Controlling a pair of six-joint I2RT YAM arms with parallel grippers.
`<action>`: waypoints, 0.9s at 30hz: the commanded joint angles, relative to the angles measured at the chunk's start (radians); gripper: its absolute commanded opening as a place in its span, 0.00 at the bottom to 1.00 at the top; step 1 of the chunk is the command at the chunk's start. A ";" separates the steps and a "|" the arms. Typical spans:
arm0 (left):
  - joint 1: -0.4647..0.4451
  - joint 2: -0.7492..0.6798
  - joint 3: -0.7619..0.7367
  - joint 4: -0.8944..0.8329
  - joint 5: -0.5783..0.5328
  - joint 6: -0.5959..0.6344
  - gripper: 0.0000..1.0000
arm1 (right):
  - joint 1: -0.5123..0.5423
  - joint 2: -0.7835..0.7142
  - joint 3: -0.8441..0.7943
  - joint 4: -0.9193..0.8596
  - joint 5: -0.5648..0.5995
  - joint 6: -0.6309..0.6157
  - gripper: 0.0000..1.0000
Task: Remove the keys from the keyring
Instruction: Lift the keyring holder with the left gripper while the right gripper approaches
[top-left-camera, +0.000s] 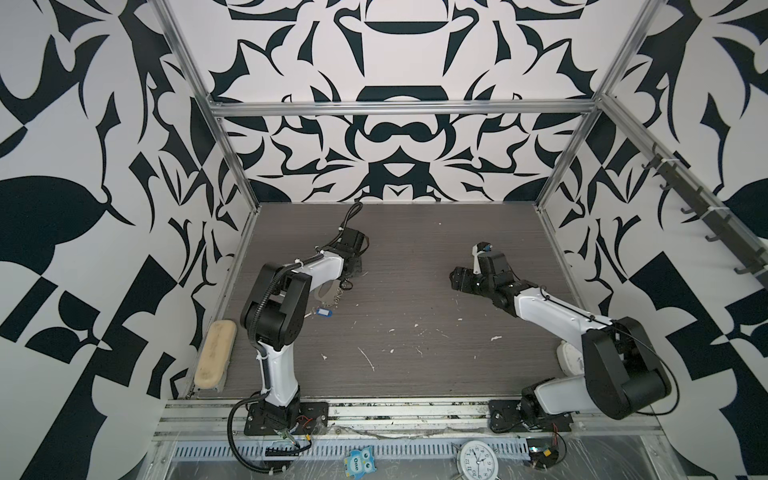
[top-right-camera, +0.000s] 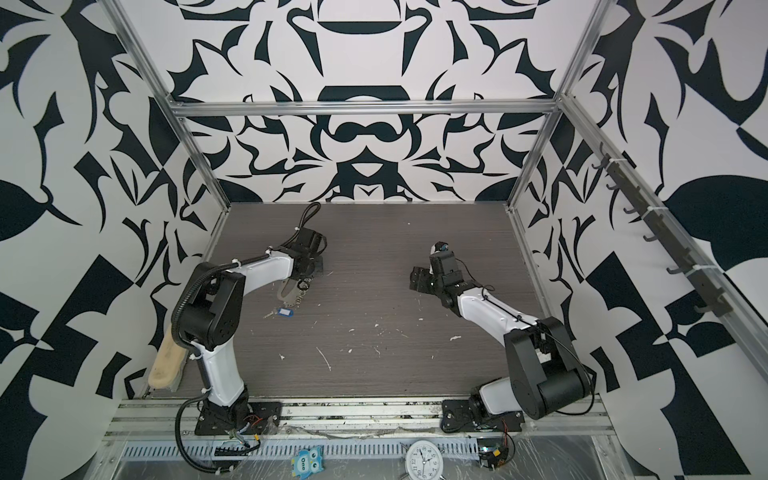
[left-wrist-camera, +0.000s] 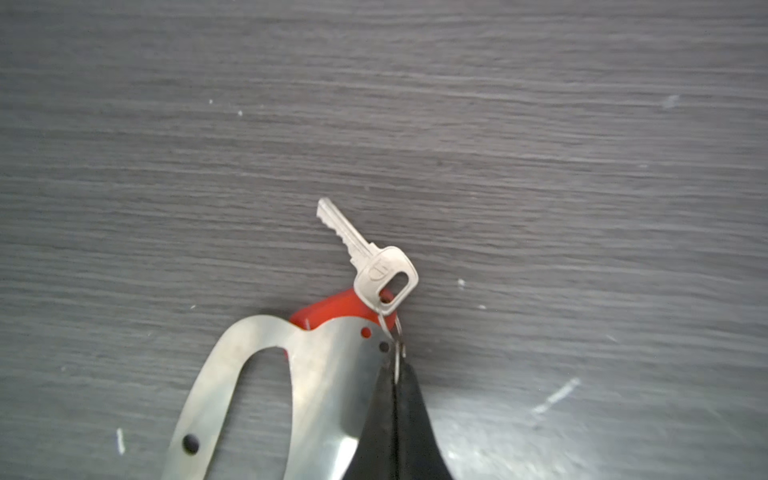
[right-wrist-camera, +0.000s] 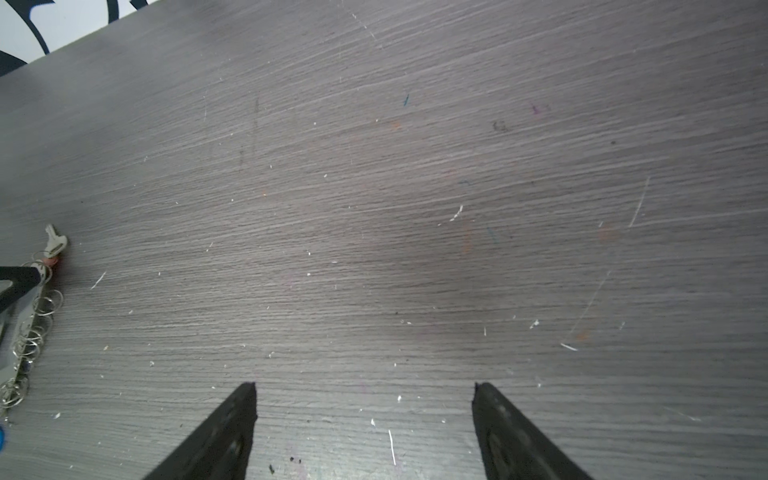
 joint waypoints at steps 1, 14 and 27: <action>-0.037 -0.089 -0.012 -0.017 -0.025 0.014 0.00 | 0.005 -0.038 0.017 0.008 -0.010 0.014 0.84; -0.188 -0.354 -0.060 0.008 0.030 0.058 0.00 | 0.006 -0.165 -0.101 0.177 -0.074 0.058 0.86; -0.253 -0.656 -0.268 0.281 0.303 0.008 0.00 | 0.007 -0.271 -0.145 0.193 -0.207 0.051 0.86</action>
